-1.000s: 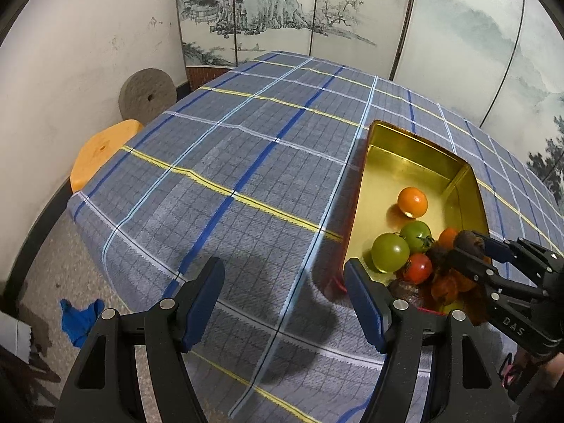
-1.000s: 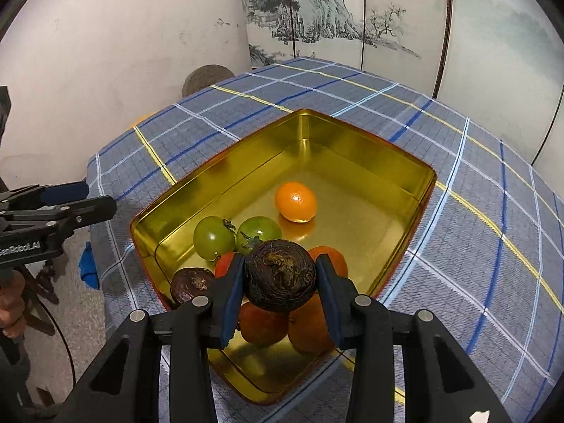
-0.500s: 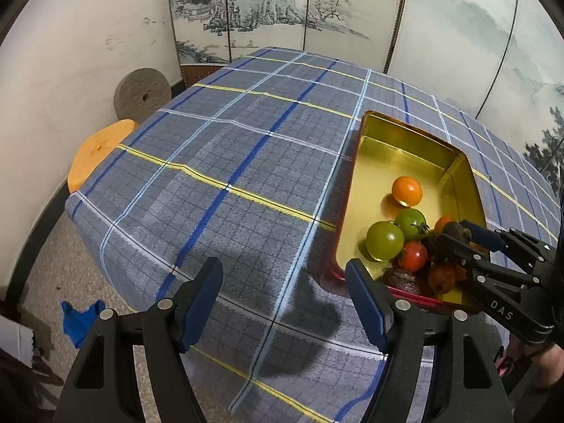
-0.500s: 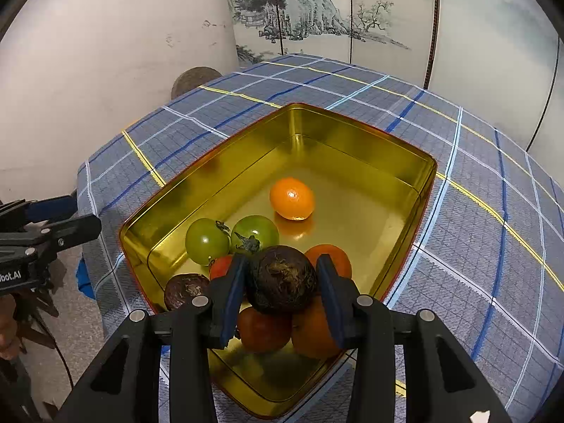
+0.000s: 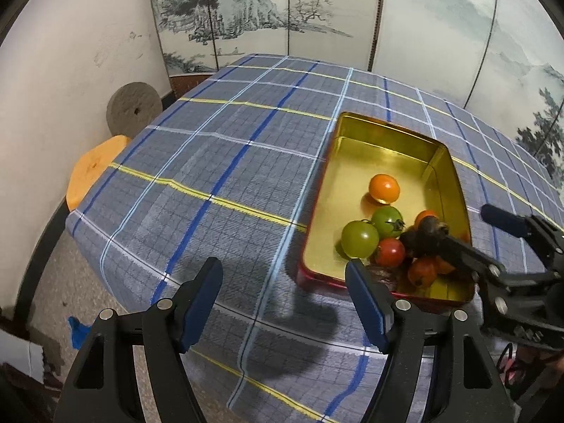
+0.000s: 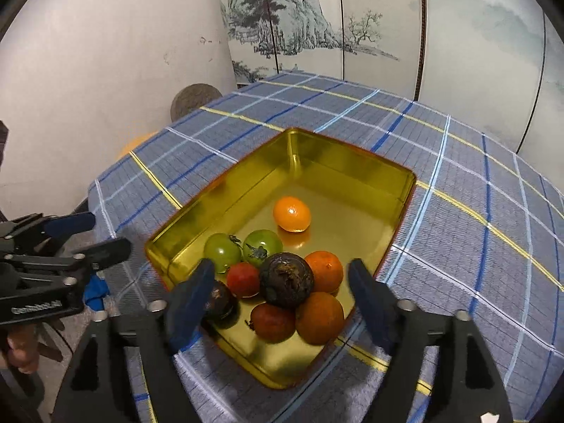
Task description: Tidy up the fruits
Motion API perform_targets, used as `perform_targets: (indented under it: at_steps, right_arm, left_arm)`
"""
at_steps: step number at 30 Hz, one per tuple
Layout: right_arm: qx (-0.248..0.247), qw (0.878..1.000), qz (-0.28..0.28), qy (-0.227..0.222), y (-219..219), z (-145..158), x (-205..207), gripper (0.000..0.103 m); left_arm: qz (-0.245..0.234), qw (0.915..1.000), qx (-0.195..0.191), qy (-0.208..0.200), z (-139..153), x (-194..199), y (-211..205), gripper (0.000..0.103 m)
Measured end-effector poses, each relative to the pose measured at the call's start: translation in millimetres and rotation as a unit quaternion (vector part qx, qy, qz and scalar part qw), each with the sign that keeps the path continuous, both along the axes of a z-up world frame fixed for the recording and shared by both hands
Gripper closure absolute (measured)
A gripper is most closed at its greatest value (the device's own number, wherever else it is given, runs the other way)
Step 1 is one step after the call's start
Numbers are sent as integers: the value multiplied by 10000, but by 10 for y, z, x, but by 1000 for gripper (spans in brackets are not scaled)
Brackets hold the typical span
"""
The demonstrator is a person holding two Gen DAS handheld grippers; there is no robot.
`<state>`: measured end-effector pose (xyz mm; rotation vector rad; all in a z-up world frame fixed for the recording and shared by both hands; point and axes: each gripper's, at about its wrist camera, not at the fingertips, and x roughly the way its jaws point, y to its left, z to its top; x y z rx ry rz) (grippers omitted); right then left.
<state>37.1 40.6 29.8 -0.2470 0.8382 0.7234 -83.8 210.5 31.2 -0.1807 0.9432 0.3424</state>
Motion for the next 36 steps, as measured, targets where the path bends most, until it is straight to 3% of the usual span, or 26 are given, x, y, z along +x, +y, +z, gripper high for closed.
perform_targets:
  at_steps: [5, 11, 36]
  right_arm:
    - [-141, 9998, -117, 7, -124, 102, -123, 1]
    - [-454, 9980, -300, 316, -247, 10, -240, 1]
    - [-755, 9948, -525, 449, -385, -257, -354, 1]
  left_arm:
    - [-29, 9999, 134, 57, 19, 12, -118, 30]
    - [-136, 9998, 121, 97, 32, 24, -260, 30]
    - [-532, 9985, 15, 136, 18, 94, -669, 30]
